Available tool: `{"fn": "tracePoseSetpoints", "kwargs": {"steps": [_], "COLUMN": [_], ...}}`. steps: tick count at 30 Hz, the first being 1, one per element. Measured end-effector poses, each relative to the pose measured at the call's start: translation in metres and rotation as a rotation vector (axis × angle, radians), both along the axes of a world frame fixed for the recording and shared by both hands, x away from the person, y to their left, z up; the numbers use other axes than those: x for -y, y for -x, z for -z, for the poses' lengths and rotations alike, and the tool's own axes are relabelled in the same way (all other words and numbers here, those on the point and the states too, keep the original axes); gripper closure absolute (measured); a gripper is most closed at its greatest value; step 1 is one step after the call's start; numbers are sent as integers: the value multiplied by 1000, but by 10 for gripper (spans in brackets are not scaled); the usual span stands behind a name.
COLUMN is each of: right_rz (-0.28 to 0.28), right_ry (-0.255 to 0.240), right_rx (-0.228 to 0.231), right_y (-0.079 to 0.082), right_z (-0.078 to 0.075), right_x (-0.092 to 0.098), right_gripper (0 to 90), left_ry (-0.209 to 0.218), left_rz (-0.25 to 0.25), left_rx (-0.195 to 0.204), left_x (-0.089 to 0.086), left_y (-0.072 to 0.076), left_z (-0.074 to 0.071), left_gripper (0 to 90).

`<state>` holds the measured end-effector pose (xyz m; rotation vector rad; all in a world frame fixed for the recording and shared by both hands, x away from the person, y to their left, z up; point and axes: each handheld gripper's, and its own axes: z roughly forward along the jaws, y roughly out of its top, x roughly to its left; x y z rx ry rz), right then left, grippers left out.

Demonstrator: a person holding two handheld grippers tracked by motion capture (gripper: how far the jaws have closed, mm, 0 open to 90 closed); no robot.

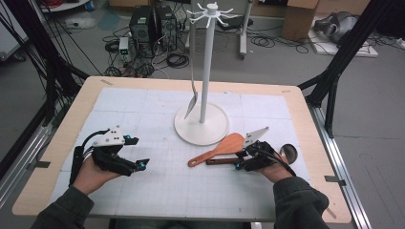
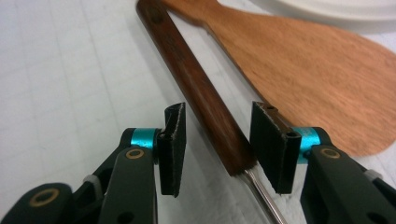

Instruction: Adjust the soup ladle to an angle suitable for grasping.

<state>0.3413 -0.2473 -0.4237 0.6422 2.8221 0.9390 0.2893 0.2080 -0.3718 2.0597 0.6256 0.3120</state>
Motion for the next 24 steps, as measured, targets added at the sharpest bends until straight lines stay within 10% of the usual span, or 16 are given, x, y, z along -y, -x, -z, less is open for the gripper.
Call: {"fn": "tracePoseSetpoints", "kwargs": {"steps": [24], "right_rz": [-96], "right_ry": [22], "right_rx": [-23], "right_y": [4], "right_z": [3], "right_x": [-2], "right_gripper": [685], "left_ry": [-4], "left_rz": [2], "left_rx": [1], "left_x": [1], "left_y": [0], "left_z": [1], "left_gripper": [153]}}
